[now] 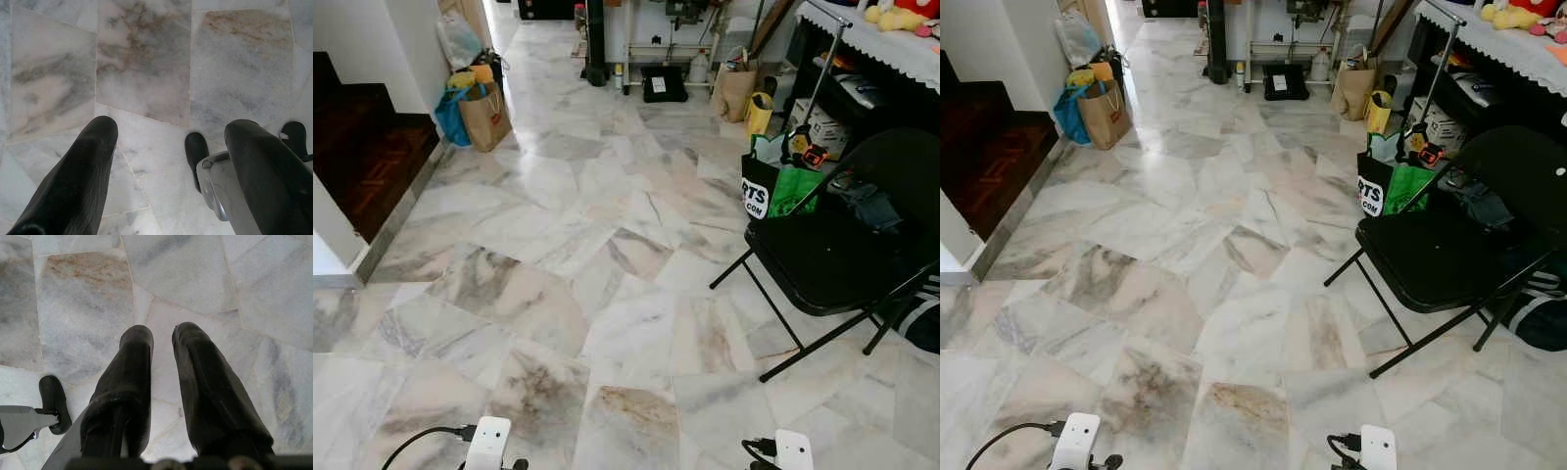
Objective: Setting the table
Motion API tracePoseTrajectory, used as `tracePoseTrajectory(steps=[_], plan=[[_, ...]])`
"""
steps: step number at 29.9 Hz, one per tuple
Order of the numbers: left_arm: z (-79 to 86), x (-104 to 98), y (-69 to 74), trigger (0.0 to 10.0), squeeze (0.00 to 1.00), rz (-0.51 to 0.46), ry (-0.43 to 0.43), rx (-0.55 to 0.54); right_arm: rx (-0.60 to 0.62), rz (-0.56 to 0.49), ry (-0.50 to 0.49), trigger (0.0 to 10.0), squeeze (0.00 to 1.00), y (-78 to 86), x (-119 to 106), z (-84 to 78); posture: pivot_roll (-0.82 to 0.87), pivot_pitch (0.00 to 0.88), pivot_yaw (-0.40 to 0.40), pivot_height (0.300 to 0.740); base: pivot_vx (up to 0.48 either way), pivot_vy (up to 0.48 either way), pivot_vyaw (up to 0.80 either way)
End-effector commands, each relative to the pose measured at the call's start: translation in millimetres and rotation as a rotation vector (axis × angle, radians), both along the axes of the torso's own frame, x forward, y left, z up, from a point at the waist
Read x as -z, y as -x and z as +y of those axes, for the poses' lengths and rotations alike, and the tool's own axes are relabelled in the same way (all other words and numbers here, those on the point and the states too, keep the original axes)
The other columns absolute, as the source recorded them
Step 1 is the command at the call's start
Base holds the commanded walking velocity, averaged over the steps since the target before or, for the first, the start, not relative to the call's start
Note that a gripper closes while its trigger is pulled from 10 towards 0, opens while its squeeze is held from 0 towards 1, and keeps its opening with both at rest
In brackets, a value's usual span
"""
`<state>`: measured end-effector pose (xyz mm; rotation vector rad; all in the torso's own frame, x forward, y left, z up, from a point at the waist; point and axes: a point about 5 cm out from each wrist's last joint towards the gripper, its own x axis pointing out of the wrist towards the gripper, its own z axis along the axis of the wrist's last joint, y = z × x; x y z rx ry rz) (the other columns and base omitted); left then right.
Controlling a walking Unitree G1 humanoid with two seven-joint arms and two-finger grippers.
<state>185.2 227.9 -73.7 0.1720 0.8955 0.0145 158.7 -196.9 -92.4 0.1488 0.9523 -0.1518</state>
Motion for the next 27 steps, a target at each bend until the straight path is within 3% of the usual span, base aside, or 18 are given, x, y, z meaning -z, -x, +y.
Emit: tracePoseTrajectory(steps=[1,8,15,20,27], plan=[[3.1,4,7.4,10.0,0.00,0.033,0.128,-0.210,0.021,-0.069,-0.176,10.0,0.00,-27.6,-12,6.9,0.17,0.000,-0.149,0.740,0.000,0.000,-0.80],[2.8,4,5.8,10.0,0.00,0.033,0.141,-0.184,0.053,-0.045,-0.149,10.0,0.00,-22.1,-8,6.6,0.17,0.000,-0.137,0.740,0.000,0.000,-0.79],[3.2,1,0.1,10.0,0.00,0.017,0.136,-0.175,0.000,-0.050,-0.145,10.0,0.00,-28.4,-10,13.6,0.16,0.000,-0.131,0.740,0.000,0.000,-0.79],[-1.7,2,0.9,10.0,0.00,0.032,0.127,-0.123,-0.022,-0.053,-0.130,10.0,0.00,-29.5,-11,14.8,0.17,0.000,-0.137,0.740,0.000,0.000,-0.79],[1.2,6,10.3,10.0,0.00,0.056,0.125,-0.126,-0.044,-0.010,-0.091,10.0,0.00,-18.5,-5,14.7,0.16,0.000,-0.133,0.740,0.000,0.000,-0.77]])
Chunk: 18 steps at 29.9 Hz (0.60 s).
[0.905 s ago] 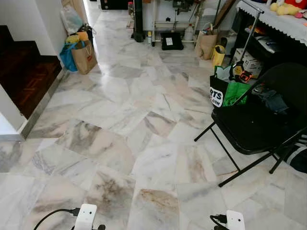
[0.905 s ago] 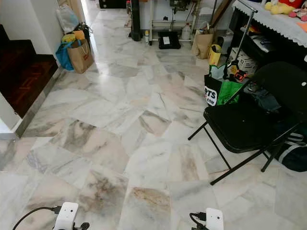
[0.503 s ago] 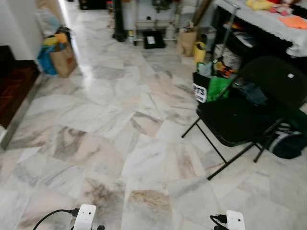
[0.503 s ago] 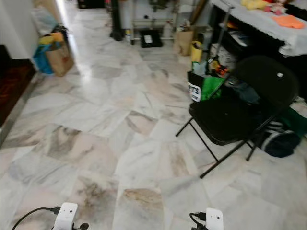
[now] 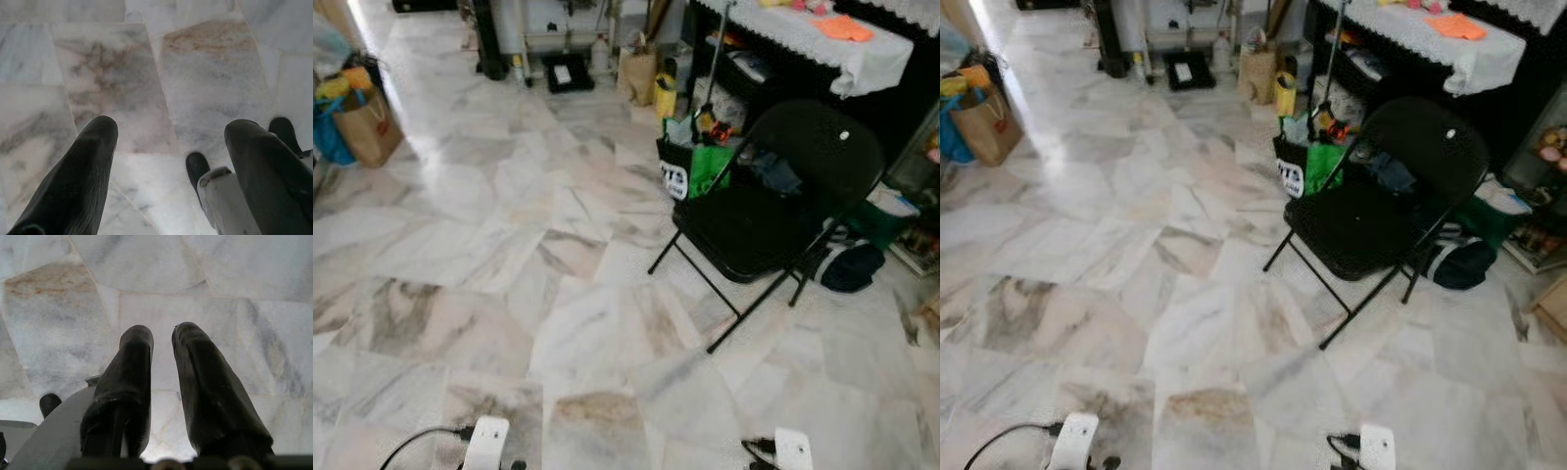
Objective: Setting the table
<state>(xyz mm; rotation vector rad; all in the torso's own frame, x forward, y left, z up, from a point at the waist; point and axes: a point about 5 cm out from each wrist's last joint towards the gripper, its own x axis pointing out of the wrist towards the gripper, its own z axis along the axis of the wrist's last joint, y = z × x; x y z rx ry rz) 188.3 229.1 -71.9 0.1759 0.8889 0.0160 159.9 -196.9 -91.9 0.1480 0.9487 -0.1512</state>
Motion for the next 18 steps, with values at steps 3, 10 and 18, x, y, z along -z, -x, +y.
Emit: tracePoseTrajectory(steps=[3,10,18], plan=[[7.7,10,22.0,10.0,0.00,0.081,0.125,-0.151,-0.050,-0.004,-0.099,10.0,0.00,-13.4,-3,14.4,0.15,0.000,-0.140,0.740,0.000,0.000,-0.77],[6.9,13,29.4,10.0,0.00,0.110,0.112,-0.135,-0.029,0.013,-0.073,10.0,0.00,-2.8,-1,0.3,0.13,0.000,-0.135,0.740,0.000,0.000,-0.80],[3.0,11,23.8,10.0,0.00,0.087,0.119,-0.100,-0.041,0.013,-0.074,10.0,0.00,-5.3,-1,6.4,0.14,0.005,-0.130,0.740,0.000,0.000,-0.80]])
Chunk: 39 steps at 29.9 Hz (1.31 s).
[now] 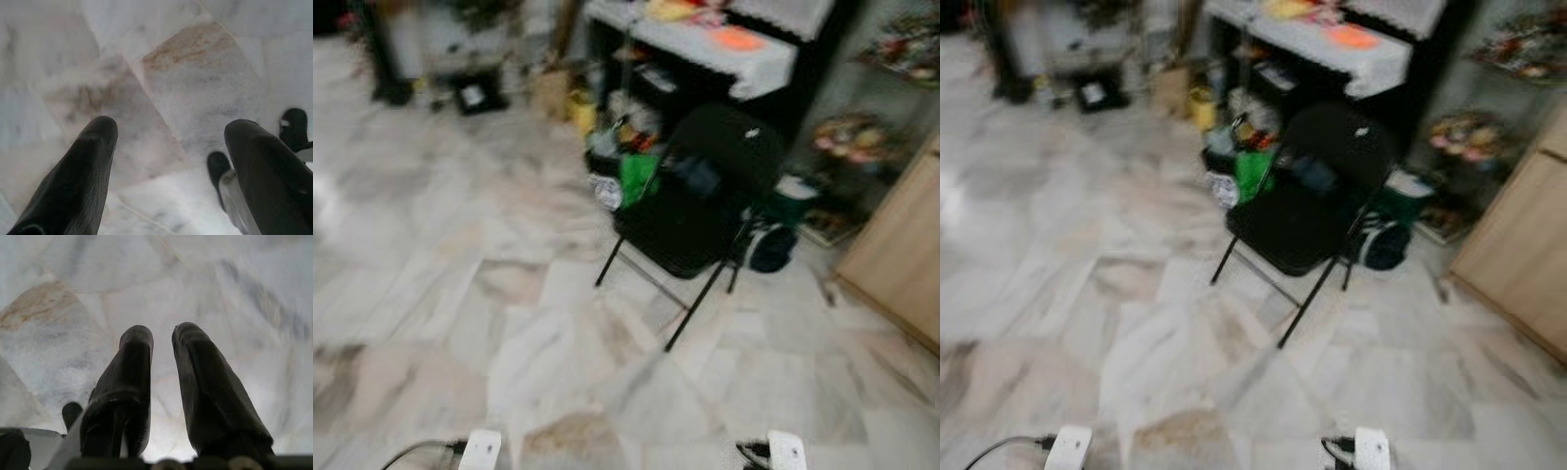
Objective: Setting the table
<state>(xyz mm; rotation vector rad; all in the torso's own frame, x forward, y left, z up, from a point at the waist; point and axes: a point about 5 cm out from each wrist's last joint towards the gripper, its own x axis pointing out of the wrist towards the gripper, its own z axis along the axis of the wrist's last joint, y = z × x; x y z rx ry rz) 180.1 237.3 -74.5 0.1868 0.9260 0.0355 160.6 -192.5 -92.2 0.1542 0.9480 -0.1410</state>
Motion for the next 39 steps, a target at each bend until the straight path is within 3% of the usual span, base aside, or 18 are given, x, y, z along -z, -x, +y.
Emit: tracePoseTrajectory(steps=[1,6,13,15,20,23,28,33,39], plan=[[-4.9,9,16.1,10.0,0.00,0.051,0.135,-0.089,-0.037,0.017,-0.062,10.0,0.00,-4.6,-1,2.5,0.14,0.004,-0.129,0.740,0.000,0.000,-0.80],[-1.9,9,17.0,10.0,0.00,0.064,0.118,-0.081,-0.030,0.012,-0.065,10.0,0.00,-4.4,-1,6.5,0.13,0.005,-0.113,0.740,0.000,0.000,-0.80],[0.1,4,6.7,10.0,0.00,0.047,0.116,-0.079,-0.008,0.027,-0.052,10.0,0.00,0.2,1,3.5,0.13,0.011,-0.101,0.740,0.000,0.000,-0.76],[-0.2,2,1.9,10.0,0.00,0.037,0.116,-0.073,-0.025,0.025,-0.030,10.0,0.00,1.7,1,0.0,0.13,0.012,-0.099,0.740,0.000,0.000,0.00],[-2.2,0,-3.3,10.0,0.00,0.029,0.119,-0.072,-0.009,-0.001,-0.103,10.0,0.00,0.0,1,6.3,0.13,0.012,-0.098,0.740,0.000,0.000,0.00],[-2.9,0,-4.7,10.0,0.00,0.030,0.120,-0.075,-0.031,0.000,-0.092,10.0,0.00,-1.6,0,7.3,0.13,0.012,-0.101,0.740,0.000,0.000,0.00],[-2.6,0,-2.9,10.0,0.00,0.034,0.124,-0.085,-0.039,-0.009,-0.085,10.0,0.00,-6.6,-2,8.3,0.13,0.010,-0.106,0.740,0.000,0.000,0.00],[11.1,5,16.0,10.0,0.00,0.049,0.122,-0.116,-0.070,-0.008,-0.048,10.0,0.00,-7.6,-2,7.9,0.13,0.007,-0.113,0.740,0.000,0.000,0.00],[11.1,5,16.0,10.0,0.00,0.049,0.122,-0.116,-0.070,-0.008,-0.048,10.0,0.00,-7.6,-2,7.9,0.13,0.007,-0.113,0.740,0.000,0.000,0.00]])
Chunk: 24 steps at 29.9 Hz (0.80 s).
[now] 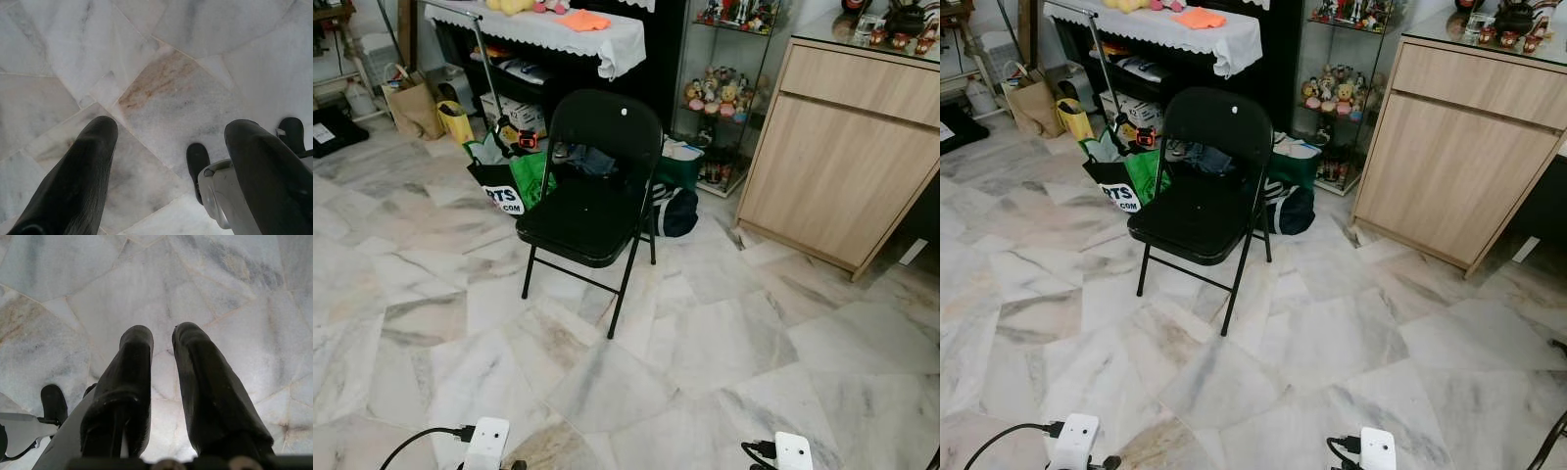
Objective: Setting the table
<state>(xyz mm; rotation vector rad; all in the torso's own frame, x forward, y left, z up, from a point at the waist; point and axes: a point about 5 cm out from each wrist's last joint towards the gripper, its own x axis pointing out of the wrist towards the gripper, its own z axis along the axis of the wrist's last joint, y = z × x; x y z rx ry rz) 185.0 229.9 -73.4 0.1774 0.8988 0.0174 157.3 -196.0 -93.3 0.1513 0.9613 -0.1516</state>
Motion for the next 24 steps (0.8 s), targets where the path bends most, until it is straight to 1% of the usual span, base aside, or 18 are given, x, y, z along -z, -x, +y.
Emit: tracePoseTrajectory(steps=[1,24], plan=[[18.5,5.7,20.9,10.0,0.00,0.076,0.107,-0.128,-0.077,-0.022,-0.054,10.0,0.00,-10.9,-3.3,11.3,0.13,0.007,-0.113,0.740,0.000,0.000,0.00],[18.5,5.7,20.9,10.0,0.00,0.076,0.107,-0.128,-0.077,-0.022,-0.054,10.0,0.00,-10.9,-3.3,11.3,0.13,0.007,-0.113,0.740,0.000,0.000,0.00]])
